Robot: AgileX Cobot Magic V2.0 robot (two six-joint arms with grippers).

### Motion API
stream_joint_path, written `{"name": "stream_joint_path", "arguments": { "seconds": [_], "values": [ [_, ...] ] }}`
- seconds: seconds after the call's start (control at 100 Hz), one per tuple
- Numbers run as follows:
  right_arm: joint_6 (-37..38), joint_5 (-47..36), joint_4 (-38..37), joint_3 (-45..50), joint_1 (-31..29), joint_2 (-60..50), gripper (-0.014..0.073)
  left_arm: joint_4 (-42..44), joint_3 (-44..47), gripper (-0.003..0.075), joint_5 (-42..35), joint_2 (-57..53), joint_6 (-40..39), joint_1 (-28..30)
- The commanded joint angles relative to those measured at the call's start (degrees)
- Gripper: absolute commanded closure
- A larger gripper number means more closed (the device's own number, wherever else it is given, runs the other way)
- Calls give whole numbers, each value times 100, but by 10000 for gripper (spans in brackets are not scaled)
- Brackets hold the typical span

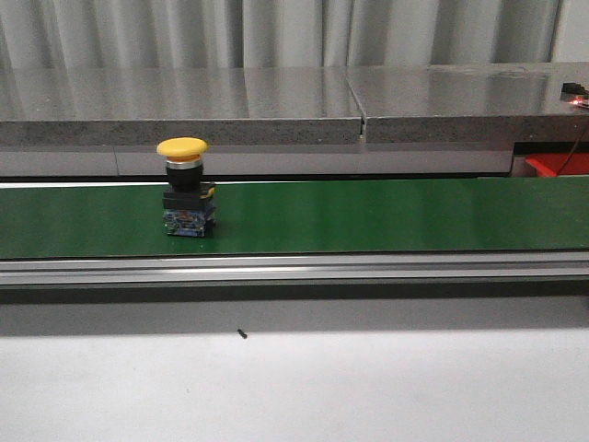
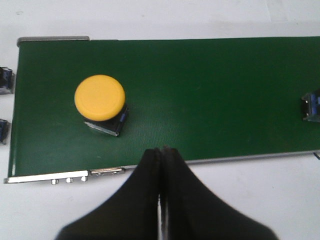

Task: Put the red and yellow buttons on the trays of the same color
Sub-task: 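Lower the second yellow button onto the belt and open the left gripper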

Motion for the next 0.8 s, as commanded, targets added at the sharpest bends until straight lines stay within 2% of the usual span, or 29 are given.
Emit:
{"name": "stream_joint_path", "arguments": {
  "seconds": [0.0, 0.41, 0.79],
  "values": [
    [-27, -410, -25, -141, 0, -4, 654, -84, 48, 741, -210, -381, 28, -141],
    [-27, -410, -25, -141, 0, -4, 654, -179, 790, 741, -213, -1670, 27, -213],
    [-27, -410, -25, -141, 0, -4, 654, -279, 911, 741, -190, -2388, 27, -586]
  ]
}}
